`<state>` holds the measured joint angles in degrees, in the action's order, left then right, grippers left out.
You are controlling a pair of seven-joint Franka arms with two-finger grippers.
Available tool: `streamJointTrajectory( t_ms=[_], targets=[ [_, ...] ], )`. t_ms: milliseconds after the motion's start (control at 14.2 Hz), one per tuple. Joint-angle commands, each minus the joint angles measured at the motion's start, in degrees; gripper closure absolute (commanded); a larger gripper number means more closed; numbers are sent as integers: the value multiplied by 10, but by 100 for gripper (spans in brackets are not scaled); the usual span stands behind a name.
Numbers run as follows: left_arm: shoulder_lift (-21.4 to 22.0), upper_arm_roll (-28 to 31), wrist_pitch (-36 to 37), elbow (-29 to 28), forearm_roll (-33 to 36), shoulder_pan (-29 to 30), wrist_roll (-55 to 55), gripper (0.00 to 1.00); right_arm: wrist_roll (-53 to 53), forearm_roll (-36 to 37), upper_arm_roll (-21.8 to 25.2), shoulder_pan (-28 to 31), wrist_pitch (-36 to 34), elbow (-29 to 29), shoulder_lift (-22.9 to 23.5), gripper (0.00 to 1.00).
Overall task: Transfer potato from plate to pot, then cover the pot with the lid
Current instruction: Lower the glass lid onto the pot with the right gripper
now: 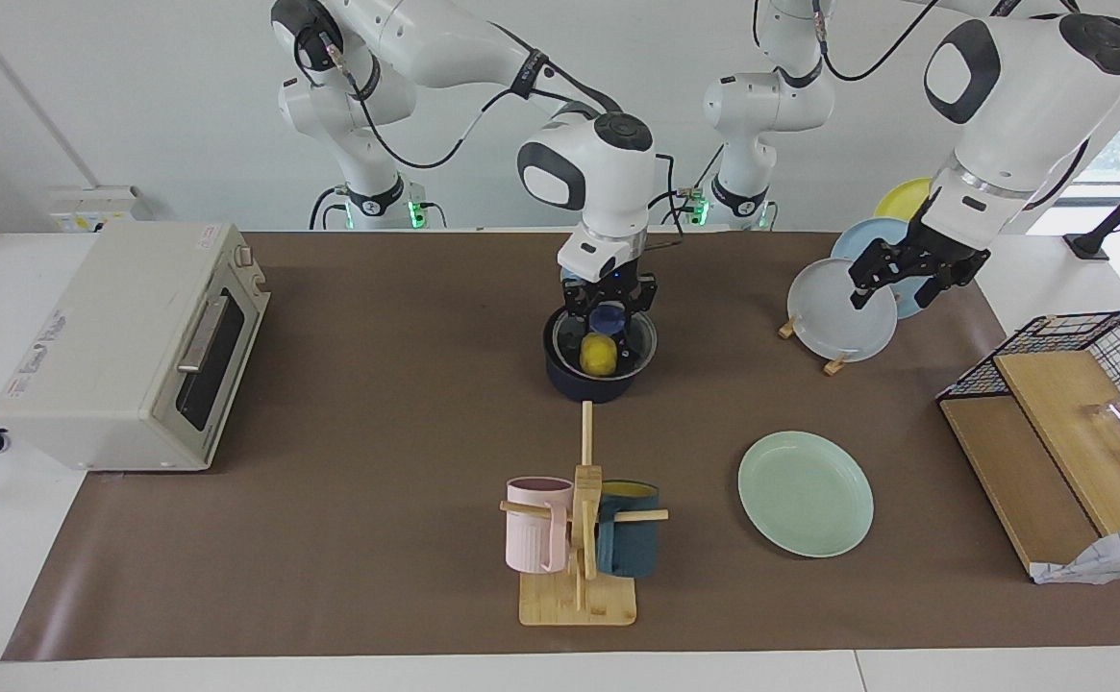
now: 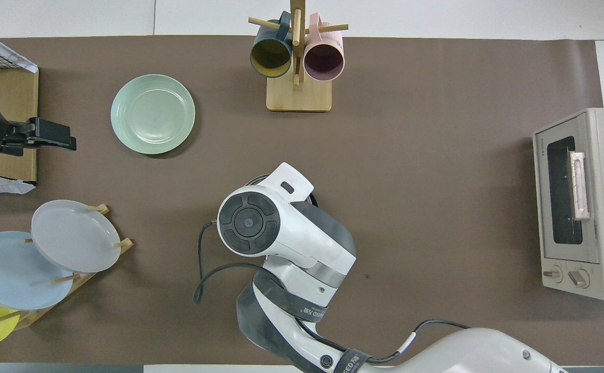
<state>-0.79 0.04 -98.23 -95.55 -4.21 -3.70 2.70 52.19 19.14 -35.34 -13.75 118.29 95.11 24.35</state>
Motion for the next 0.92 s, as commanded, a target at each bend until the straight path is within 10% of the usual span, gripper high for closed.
streamJointTrajectory(
  t_ms=[0,848],
  targets=[
    [10,0,58,32,31,-1,-8,0,5,10,-9,5,-10,-9,3,57],
    [23,0,81,52,49,-5,-64,0,3,9,-10,8,-49,1,0,54]
  ],
)
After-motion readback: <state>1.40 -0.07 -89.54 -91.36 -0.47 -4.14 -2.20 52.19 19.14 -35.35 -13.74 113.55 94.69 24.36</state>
